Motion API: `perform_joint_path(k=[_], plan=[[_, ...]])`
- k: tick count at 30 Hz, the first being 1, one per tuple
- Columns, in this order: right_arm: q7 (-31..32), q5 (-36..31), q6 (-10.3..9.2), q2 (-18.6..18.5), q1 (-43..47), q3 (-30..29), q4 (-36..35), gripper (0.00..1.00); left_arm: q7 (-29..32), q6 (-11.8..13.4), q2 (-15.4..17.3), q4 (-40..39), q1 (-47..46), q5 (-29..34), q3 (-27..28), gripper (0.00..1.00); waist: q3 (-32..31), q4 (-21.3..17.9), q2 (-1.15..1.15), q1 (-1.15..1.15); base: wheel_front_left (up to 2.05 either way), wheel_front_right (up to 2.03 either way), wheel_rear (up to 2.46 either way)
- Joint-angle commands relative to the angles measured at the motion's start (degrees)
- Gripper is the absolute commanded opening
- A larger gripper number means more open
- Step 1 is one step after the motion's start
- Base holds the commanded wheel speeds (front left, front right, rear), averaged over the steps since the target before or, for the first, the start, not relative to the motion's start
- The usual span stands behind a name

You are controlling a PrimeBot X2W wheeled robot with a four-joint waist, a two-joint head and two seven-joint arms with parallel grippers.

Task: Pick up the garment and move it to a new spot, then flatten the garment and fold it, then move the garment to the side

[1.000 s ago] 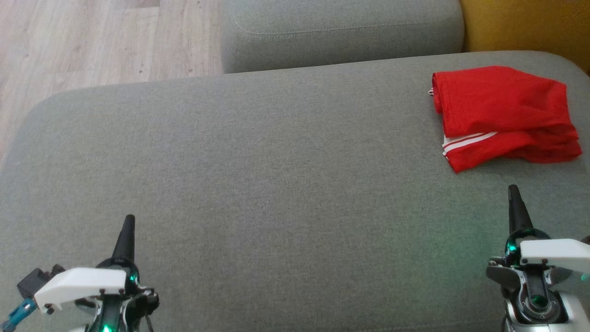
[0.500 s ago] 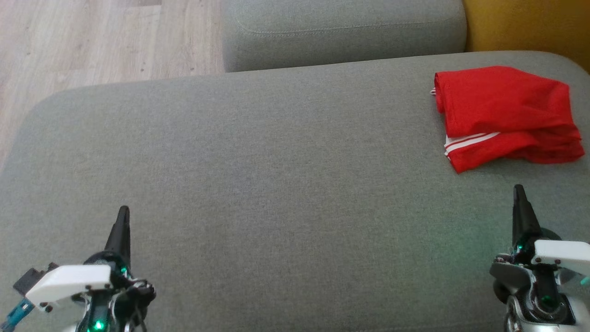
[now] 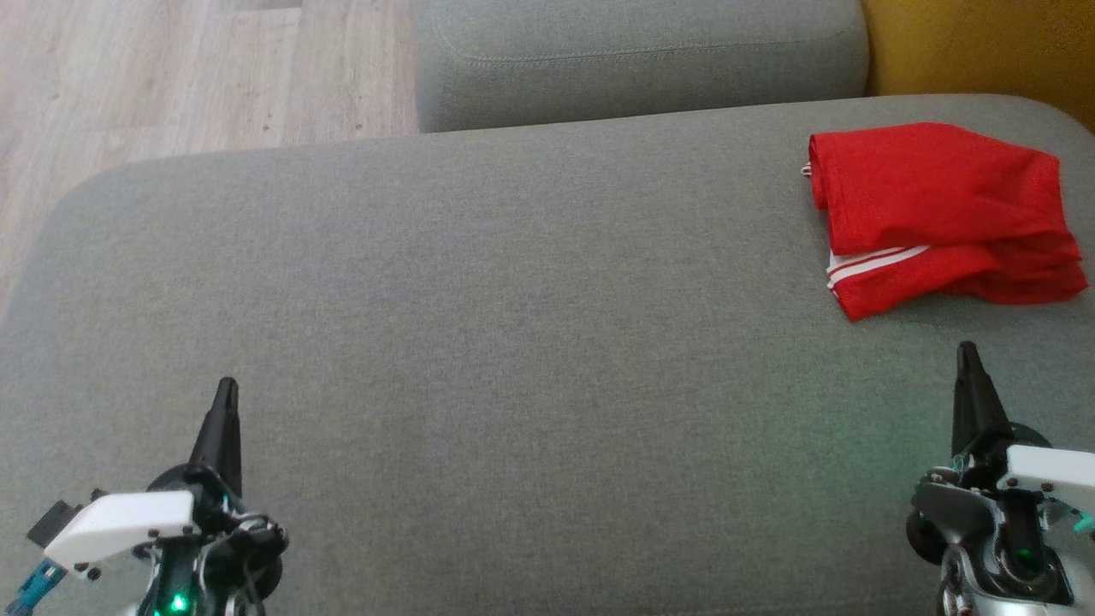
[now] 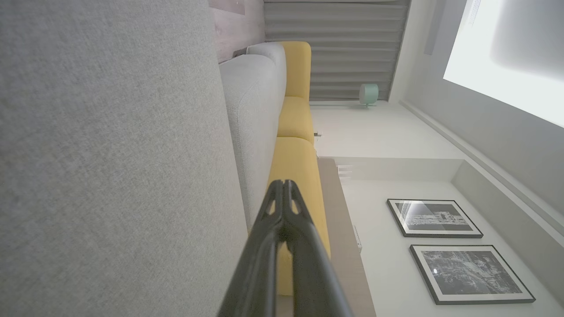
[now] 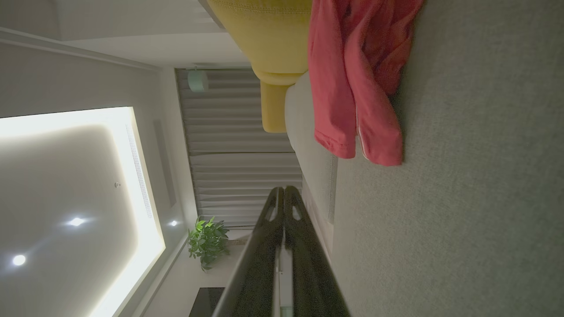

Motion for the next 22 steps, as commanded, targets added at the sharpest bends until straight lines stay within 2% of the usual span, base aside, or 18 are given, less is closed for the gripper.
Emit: perform_joint_path(k=[1,22], plan=[[0.4,0.4,-0.04,-0.2,-1.1,1.2,-2.4,0.00,0.5,-0.4,0.5,-2.2,-3.4,-0.2,2.1,0.00,0.0,0.0,0.00,0.00,0.00,0.00,0.00],[0.4,0.4,-0.04,-0.2,-1.1,1.2,-2.4,0.00,0.4,-0.4,0.5,-2.2,-3.4,-0.2,2.1,0.00,0.0,0.0,0.00,0.00,0.00,0.00,0.00]])
